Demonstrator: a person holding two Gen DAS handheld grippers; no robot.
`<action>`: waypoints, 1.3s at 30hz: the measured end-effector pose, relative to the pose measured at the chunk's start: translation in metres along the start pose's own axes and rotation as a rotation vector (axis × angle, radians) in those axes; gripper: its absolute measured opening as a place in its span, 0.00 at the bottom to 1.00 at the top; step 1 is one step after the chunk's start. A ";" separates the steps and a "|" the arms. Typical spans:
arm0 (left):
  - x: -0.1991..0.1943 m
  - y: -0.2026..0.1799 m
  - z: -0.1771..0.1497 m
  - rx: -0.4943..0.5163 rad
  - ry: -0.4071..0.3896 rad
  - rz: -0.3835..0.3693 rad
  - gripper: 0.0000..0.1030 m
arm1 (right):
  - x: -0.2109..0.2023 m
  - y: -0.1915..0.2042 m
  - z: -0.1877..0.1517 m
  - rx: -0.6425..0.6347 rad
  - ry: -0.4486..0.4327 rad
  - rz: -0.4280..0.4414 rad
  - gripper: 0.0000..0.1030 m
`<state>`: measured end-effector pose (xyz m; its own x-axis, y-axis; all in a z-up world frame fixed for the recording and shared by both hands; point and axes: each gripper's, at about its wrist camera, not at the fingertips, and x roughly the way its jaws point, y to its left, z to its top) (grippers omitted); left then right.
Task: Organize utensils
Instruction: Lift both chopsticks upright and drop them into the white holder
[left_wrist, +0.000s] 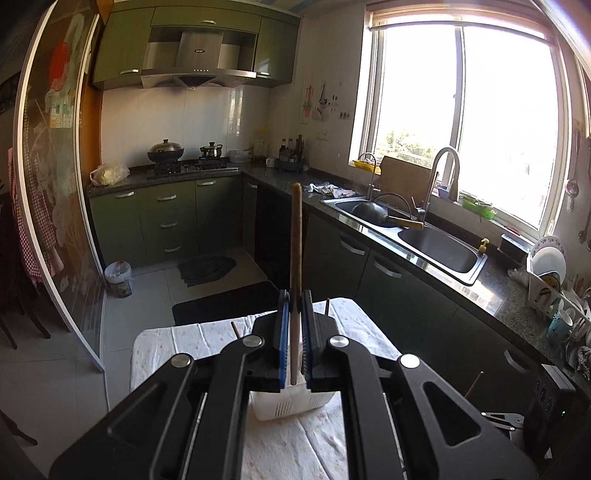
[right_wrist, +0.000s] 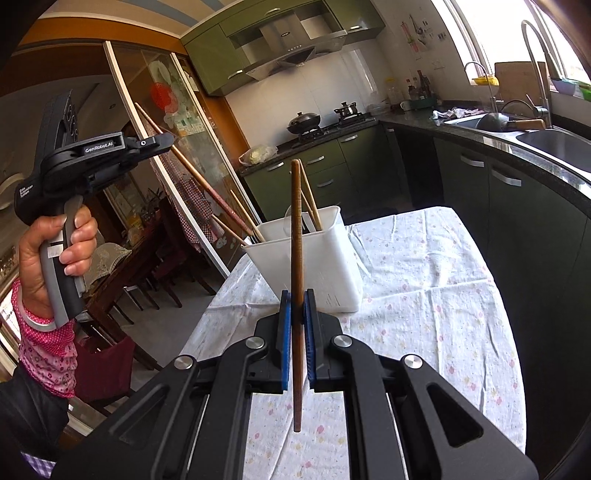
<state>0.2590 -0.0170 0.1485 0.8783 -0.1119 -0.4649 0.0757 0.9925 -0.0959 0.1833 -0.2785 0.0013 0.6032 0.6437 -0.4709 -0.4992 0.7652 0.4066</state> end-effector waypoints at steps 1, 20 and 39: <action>0.007 -0.001 0.001 -0.003 0.000 0.005 0.06 | 0.000 0.000 0.003 0.000 -0.003 0.003 0.07; 0.090 0.017 -0.045 0.021 0.163 0.030 0.11 | 0.023 0.065 0.128 -0.191 -0.365 -0.089 0.07; 0.081 0.008 -0.076 0.084 0.074 0.067 0.60 | 0.119 0.047 0.138 -0.198 -0.295 -0.186 0.07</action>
<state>0.2943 -0.0220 0.0431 0.8455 -0.0456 -0.5320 0.0600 0.9982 0.0098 0.3172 -0.1679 0.0722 0.8328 0.4856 -0.2656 -0.4575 0.8740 0.1637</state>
